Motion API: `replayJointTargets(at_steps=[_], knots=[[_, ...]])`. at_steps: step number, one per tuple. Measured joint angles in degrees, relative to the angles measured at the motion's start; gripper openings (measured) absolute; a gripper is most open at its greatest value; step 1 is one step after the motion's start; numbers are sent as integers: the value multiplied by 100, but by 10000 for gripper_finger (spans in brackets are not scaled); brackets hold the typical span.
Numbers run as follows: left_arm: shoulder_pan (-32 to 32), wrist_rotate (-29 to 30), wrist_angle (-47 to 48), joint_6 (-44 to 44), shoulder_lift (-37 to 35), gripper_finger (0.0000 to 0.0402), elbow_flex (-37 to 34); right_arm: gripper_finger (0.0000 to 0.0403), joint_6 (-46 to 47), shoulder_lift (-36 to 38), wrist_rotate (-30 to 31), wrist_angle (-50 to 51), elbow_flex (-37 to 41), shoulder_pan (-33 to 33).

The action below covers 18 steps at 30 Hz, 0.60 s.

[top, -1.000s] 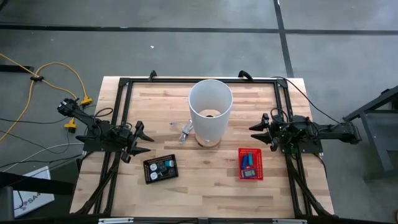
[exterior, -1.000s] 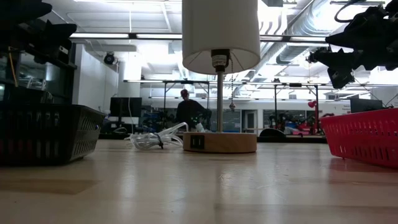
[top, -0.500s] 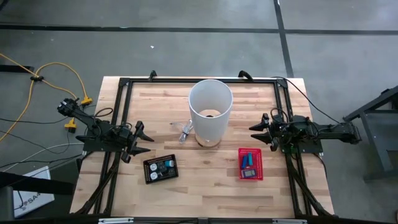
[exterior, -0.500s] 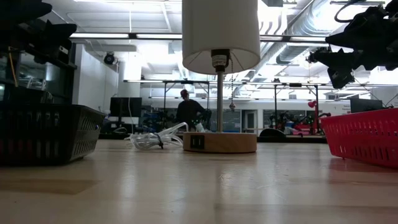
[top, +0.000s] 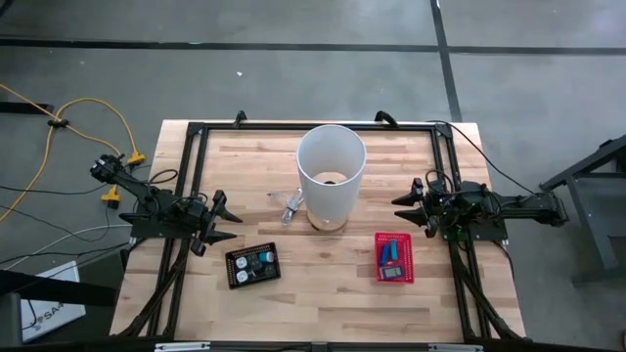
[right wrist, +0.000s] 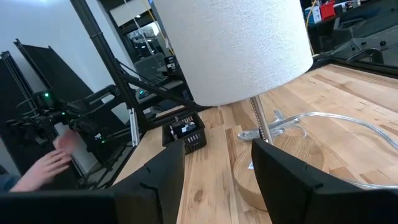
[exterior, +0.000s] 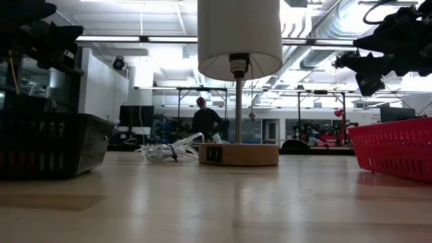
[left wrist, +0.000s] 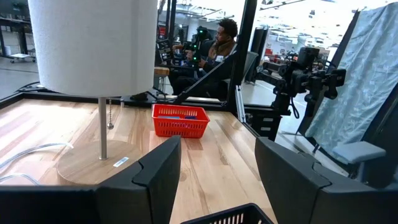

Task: Pick & Place Office items
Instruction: Return to Home Position

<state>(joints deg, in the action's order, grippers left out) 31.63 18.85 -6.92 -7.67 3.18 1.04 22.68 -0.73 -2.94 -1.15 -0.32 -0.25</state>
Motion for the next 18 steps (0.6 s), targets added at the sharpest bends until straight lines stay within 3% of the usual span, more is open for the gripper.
replayJointTargets(at_steps=[18], knots=[[-1, 169, -2, 385, -2, 199, 0, 174, 0, 0, -1, 0, 0, 0]])
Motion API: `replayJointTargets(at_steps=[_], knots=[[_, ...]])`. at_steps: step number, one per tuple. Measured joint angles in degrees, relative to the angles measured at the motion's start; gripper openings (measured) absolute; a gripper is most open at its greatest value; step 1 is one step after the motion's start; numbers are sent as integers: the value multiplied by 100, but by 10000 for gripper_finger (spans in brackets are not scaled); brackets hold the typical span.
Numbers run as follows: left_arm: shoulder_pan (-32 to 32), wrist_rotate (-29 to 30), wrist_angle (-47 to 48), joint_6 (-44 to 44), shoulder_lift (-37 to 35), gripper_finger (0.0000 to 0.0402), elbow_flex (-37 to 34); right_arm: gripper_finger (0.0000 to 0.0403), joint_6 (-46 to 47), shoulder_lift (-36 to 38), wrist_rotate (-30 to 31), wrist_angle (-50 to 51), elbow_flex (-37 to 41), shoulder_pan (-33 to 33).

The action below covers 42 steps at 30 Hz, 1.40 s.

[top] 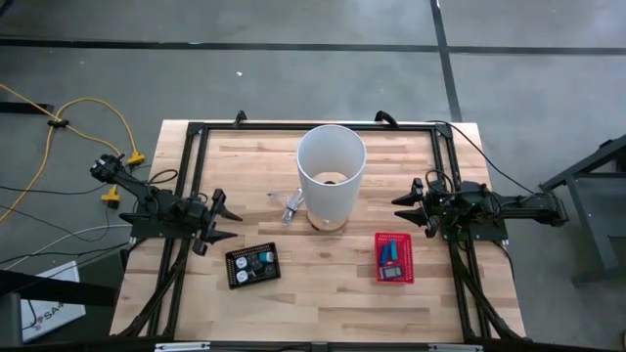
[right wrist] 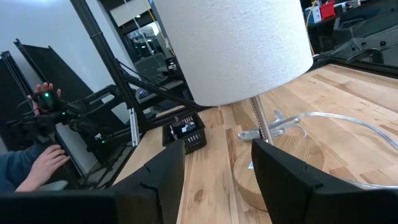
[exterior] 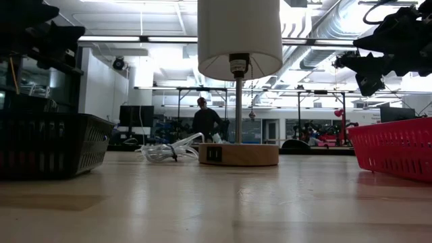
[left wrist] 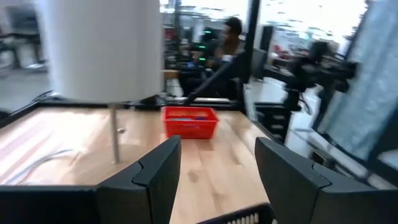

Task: Pick & Place Office items
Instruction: Return to Home Position

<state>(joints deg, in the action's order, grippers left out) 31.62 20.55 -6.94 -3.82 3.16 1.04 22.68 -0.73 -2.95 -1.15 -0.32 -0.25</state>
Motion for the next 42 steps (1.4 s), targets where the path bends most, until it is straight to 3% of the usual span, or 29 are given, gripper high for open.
replayJointTargets(at_steps=[5, 14, 17, 24, 26, 35, 42], knots=[[-134, 600, 0, -184, 0, 199, 0, 174, 0, 0, -1, 0, 0, 0], [-1124, 606, 0, -94, 0, 199, 0, 174, 0, -2, 1, 0, 1, 0], [-1479, 213, 0, -27, 0, 199, -2, 174, -1, -2, -1, 0, 0, 0], [-2173, -2043, 2, 928, 0, 199, -38, 174, 0, 0, 1, 0, 0, 0], [-2316, -2425, 103, 999, 0, 199, -57, 174, 0, -2, -1, 1, 1, 0], [-2762, -2478, 626, 302, 25, 199, -57, 174, 0, -2, 1, 0, 0, 0], [-2818, -2478, 610, 167, 573, 199, -57, 174, 0, -2, -1, 0, 0, 0]])
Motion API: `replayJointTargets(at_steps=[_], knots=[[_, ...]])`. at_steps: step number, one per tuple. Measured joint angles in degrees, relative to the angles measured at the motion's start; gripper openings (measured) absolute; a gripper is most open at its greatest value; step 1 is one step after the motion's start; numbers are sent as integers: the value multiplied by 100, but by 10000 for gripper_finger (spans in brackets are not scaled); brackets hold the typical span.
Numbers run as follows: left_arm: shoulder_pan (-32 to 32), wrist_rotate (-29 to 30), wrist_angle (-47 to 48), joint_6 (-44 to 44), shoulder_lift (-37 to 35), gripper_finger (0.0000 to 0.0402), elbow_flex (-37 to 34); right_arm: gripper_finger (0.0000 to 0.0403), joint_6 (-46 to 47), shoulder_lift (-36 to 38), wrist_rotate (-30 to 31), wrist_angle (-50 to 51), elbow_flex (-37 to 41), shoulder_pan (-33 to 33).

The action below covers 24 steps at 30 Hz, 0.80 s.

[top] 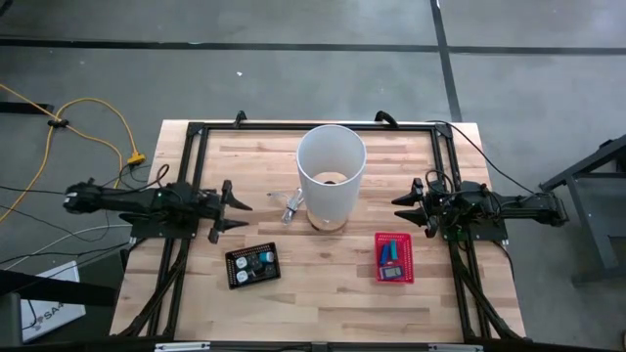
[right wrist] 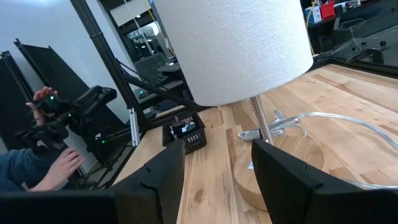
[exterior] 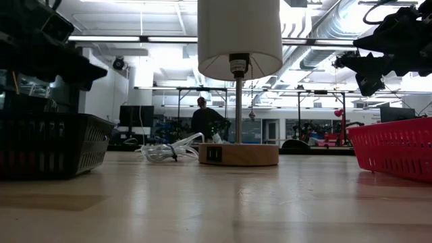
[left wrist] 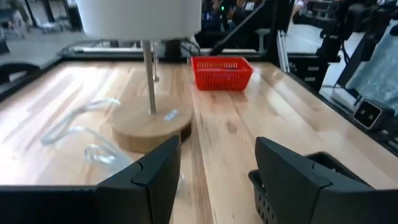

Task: Pick & Place Office items
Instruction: Return to Home Position

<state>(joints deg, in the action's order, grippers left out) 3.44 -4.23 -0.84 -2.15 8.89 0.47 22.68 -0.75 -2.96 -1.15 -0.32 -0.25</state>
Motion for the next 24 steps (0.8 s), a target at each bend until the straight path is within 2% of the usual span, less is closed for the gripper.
replayJointTargets(at_steps=[5, 24], knots=[[0, 0, -2, -90, 201, 199, 0, 174, 0, 0, 1, 0, 1, 0], [4, -2, -6, -90, 199, 199, 0, 174, 0, 0, 1, 0, 1, 0]])
